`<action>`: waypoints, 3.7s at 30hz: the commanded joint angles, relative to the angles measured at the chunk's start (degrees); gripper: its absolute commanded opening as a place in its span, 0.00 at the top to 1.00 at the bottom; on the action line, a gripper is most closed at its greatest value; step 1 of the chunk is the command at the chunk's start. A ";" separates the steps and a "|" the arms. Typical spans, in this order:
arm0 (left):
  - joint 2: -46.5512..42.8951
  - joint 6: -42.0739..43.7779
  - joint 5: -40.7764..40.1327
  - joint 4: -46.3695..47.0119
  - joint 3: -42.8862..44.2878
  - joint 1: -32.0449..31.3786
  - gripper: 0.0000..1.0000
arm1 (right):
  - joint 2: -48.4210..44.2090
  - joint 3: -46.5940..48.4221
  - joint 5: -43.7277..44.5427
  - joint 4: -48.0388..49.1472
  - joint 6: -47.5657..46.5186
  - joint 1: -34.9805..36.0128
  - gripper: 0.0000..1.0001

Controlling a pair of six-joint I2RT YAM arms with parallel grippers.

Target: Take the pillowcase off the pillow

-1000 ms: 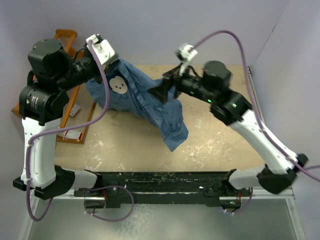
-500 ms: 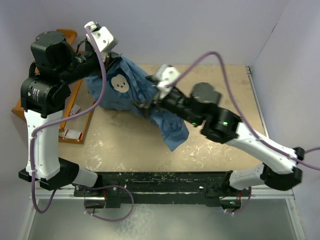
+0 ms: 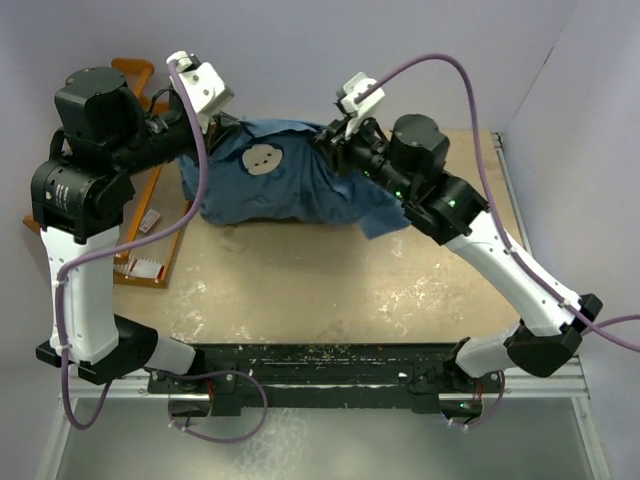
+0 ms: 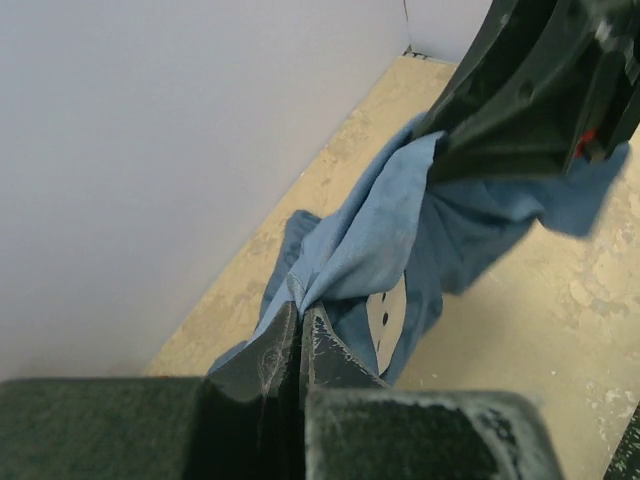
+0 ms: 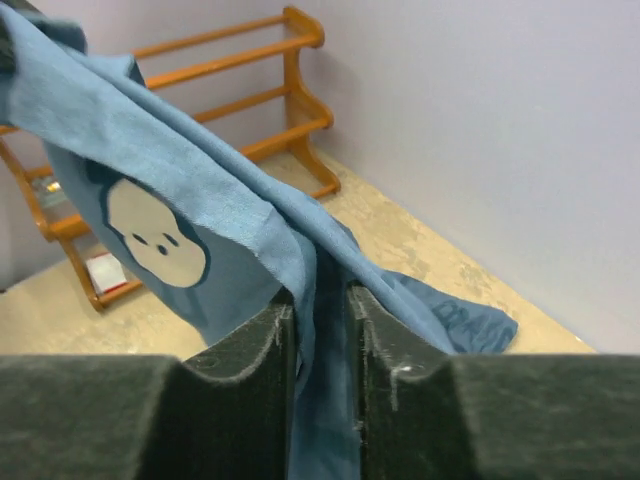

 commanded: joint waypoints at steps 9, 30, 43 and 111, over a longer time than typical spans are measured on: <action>-5.26 2.14 0.26 4.29 -2.72 -0.05 1.00 | -1.95 5.23 -8.03 1.30 7.03 -2.91 1.00; -19.46 24.30 6.69 2.75 -50.33 -1.12 0.01 | 4.71 16.58 -10.30 -2.19 12.89 -3.43 1.00; -12.58 17.20 -5.43 15.09 -52.12 -2.40 1.00 | 2.09 14.17 -7.28 -4.17 14.55 -4.54 0.66; -25.26 16.69 -5.49 19.36 -39.54 -2.32 0.06 | 8.27 14.84 1.77 -17.10 -0.38 -12.68 1.00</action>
